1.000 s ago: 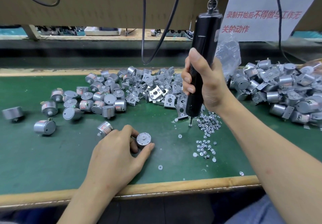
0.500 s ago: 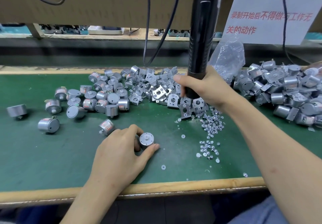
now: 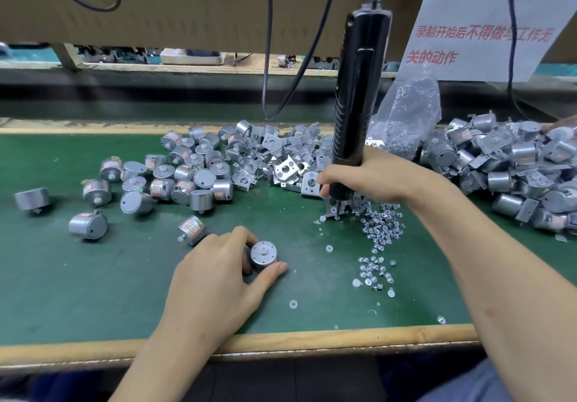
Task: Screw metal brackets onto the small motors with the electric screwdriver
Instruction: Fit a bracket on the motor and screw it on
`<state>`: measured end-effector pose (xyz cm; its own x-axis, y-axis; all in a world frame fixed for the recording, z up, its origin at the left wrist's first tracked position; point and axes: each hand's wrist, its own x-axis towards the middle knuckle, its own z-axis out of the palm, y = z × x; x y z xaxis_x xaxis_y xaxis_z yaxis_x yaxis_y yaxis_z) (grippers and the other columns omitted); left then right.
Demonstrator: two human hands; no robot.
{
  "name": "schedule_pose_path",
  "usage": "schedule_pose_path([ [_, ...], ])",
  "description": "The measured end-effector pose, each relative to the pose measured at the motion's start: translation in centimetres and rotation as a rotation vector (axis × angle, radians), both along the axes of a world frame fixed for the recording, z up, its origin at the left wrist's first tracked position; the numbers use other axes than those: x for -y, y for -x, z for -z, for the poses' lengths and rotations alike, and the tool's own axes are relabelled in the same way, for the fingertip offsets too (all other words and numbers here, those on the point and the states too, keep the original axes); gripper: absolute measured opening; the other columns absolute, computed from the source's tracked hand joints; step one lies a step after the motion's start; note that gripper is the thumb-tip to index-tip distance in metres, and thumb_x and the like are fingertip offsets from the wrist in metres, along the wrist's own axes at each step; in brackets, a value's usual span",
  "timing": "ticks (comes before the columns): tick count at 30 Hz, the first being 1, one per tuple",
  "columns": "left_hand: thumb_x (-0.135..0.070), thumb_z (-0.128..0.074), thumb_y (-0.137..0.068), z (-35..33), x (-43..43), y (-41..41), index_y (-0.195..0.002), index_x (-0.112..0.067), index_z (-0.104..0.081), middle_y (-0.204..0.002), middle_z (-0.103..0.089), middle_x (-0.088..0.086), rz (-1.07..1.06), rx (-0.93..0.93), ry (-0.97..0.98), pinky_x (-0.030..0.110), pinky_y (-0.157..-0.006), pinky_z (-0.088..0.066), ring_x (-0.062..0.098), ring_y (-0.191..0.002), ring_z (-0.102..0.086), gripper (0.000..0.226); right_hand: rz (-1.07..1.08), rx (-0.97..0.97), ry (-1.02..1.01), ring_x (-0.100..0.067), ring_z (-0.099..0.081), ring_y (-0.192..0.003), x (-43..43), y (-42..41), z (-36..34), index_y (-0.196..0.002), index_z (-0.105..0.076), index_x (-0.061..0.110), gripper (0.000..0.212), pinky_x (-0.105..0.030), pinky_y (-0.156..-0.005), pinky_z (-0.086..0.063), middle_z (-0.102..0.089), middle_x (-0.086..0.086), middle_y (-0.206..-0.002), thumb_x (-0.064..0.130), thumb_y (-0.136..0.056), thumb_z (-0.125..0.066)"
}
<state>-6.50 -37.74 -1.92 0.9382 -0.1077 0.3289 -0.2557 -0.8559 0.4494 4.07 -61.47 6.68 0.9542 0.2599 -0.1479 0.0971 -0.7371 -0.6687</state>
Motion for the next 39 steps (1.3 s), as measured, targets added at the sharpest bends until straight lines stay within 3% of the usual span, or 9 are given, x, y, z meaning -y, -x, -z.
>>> schedule_pose_path([
  [3, -0.071, -0.059, -0.074, 0.0, 0.0, 0.0, -0.081, -0.033, -0.049, -0.06, -0.048, -0.015, 0.007, -0.002, -0.002, 0.031, -0.054, -0.039, 0.008, -0.067, -0.048, 0.04, 0.006, 0.001, 0.015, -0.022, -0.072, -0.091, -0.1, 0.1, -0.2, -0.09, -0.074, 0.019, 0.053, -0.04, -0.086, -0.057, -0.078, 0.011, -0.085, 0.064, -0.066, -0.06],
  [7, -0.071, -0.059, -0.073, 0.0, 0.0, -0.1, -0.081, -0.033, -0.049, -0.059, -0.047, -0.016, 0.006, -0.003, 0.006, 0.032, -0.055, -0.041, 0.008, -0.067, -0.048, 0.04, -0.01, -0.009, 0.042, 0.0, -0.06, -0.061, -0.2, 0.4, -0.6, -0.086, -0.073, 0.021, 0.048, -0.03, -0.063, -0.046, -0.077, 0.013, -0.081, 0.064, -0.069, -0.058],
  [12, -0.07, -0.06, -0.074, 0.0, 0.0, 0.0, -0.081, -0.033, -0.048, -0.06, -0.047, -0.016, 0.009, -0.002, 0.006, 0.032, -0.055, -0.04, 0.008, -0.066, -0.047, 0.04, 0.002, -0.034, 0.065, -0.01, -0.065, -0.072, 0.0, 0.6, -0.6, -0.093, -0.071, 0.017, 0.036, -0.029, -0.066, -0.047, -0.078, 0.009, -0.085, 0.052, -0.089, -0.064],
  [18, -0.069, -0.06, -0.074, -0.1, 0.1, 0.1, -0.081, -0.034, -0.047, -0.06, -0.047, -0.015, 0.008, 0.0, -0.001, 0.031, -0.055, -0.036, 0.01, -0.067, -0.046, 0.038, -0.023, -0.104, 0.018, -0.019, -0.076, -0.071, -0.3, 0.7, -0.7, -0.087, -0.07, 0.014, 0.039, -0.032, -0.065, -0.049, -0.079, 0.004, -0.084, 0.052, -0.082, -0.064],
  [22, -0.068, -0.061, -0.074, -0.1, 0.1, 0.0, -0.081, -0.033, -0.048, -0.06, -0.047, -0.016, 0.01, 0.006, -0.002, 0.031, -0.055, -0.037, 0.01, -0.067, -0.047, 0.038, -0.042, -0.162, -0.118, -0.028, -0.078, -0.081, -0.7, 1.0, -1.0, -0.09, -0.07, 0.007, 0.032, -0.038, -0.077, -0.064, -0.079, -0.007, -0.085, 0.039, -0.091, -0.066],
  [27, -0.072, -0.058, -0.073, -0.2, 0.1, 0.0, -0.082, -0.033, -0.049, -0.06, -0.047, -0.016, 0.015, 0.014, -0.009, 0.029, -0.054, -0.034, 0.009, -0.066, -0.046, 0.041, -0.112, -0.221, -0.353, -0.026, -0.078, -0.085, -1.6, 1.9, -2.1, -0.098, -0.072, -0.005, 0.046, -0.03, -0.076, -0.063, -0.079, -0.013, -0.09, 0.039, -0.082, -0.068],
  [30, -0.071, -0.06, -0.072, -0.2, 0.1, -0.1, -0.081, -0.032, -0.05, -0.06, -0.047, -0.015, 0.012, 0.025, -0.009, 0.028, -0.055, -0.033, 0.009, -0.065, -0.046, 0.042, -0.18, -0.26, -0.407, -0.027, -0.077, -0.09, -2.8, 2.8, -2.1, -0.082, -0.076, 0.001, 0.041, -0.032, -0.081, -0.062, -0.079, -0.015, -0.097, 0.04, -0.079, -0.065],
  [36, -0.073, -0.064, -0.071, -0.1, 0.1, -0.1, -0.091, -0.029, -0.056, -0.067, -0.055, -0.017, 0.016, 0.002, 0.142, 0.027, -0.063, -0.043, 0.003, -0.07, -0.055, 0.05, -0.236, -0.209, -0.414, -0.022, -0.075, -0.085, -5.3, 4.0, -1.2, -0.075, -0.076, 0.001, 0.038, -0.021, -0.074, -0.057, -0.079, -0.014, -0.096, 0.038, -0.079, -0.064],
  [39, -0.056, -0.059, -0.082, -0.2, -0.1, -0.3, -0.099, -0.031, -0.059, -0.08, -0.061, -0.015, -0.004, 0.023, 0.313, 0.017, -0.065, -0.041, 0.006, -0.069, -0.057, 0.03, -0.275, -0.162, -0.444, -0.02, -0.075, -0.084, -5.9, 4.5, -1.3, -0.072, -0.075, 0.003, 0.036, -0.018, -0.072, -0.057, -0.079, -0.014, -0.096, 0.036, -0.079, -0.062],
])
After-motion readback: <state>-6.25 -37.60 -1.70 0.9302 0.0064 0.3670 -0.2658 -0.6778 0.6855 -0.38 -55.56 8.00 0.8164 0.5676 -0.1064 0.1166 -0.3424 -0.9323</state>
